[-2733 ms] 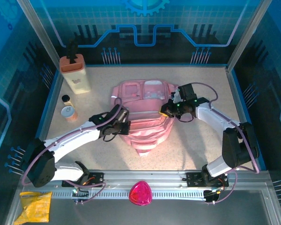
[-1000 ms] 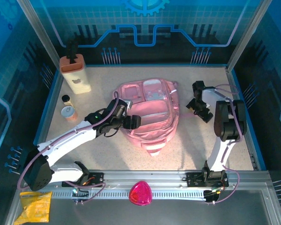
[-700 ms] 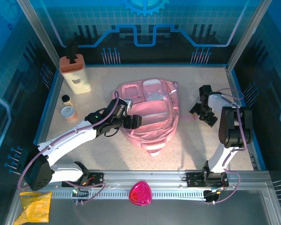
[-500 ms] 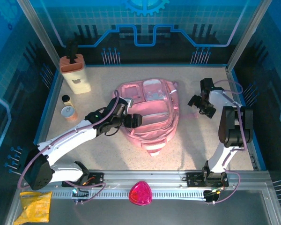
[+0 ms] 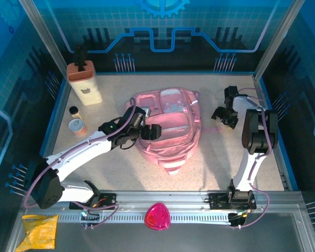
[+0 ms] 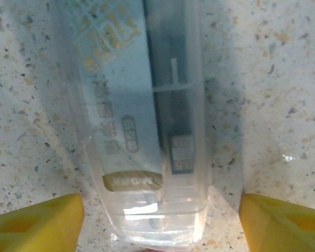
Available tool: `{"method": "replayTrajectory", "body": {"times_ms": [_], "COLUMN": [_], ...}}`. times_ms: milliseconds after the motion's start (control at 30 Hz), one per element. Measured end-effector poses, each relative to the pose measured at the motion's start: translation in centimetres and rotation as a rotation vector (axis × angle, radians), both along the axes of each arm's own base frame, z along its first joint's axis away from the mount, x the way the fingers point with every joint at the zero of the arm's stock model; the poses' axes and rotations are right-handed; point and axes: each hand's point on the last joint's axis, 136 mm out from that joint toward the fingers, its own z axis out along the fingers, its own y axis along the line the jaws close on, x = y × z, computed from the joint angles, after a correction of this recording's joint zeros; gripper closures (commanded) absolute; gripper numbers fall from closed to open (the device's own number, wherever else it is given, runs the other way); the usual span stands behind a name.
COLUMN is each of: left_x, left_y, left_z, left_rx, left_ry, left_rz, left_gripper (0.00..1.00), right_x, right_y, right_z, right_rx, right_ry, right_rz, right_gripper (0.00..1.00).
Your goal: Pack books, pencil case, and school supplies into a backpack
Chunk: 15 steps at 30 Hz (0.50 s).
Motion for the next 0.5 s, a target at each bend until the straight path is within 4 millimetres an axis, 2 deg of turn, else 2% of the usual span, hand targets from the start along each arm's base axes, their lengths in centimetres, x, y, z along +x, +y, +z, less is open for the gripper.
{"method": "replayTrajectory", "body": {"times_ms": [300,500], "left_x": [0.78,0.98], "left_y": [-0.25,-0.07], "left_z": [-0.2,-0.37], "left_rx": [0.01,0.037], "left_ry": [0.005,-0.01], "left_rz": [0.009,-0.003], "left_gripper": [0.18,0.17], "right_x": [-0.29,-0.21], "right_y": [-0.33,-0.18], "right_z": [-0.17,-0.15], "right_rx": [-0.009,-0.017], "right_ry": [0.022,0.019], "right_rz": [0.054,0.09], "right_gripper": [0.46,0.52]}}
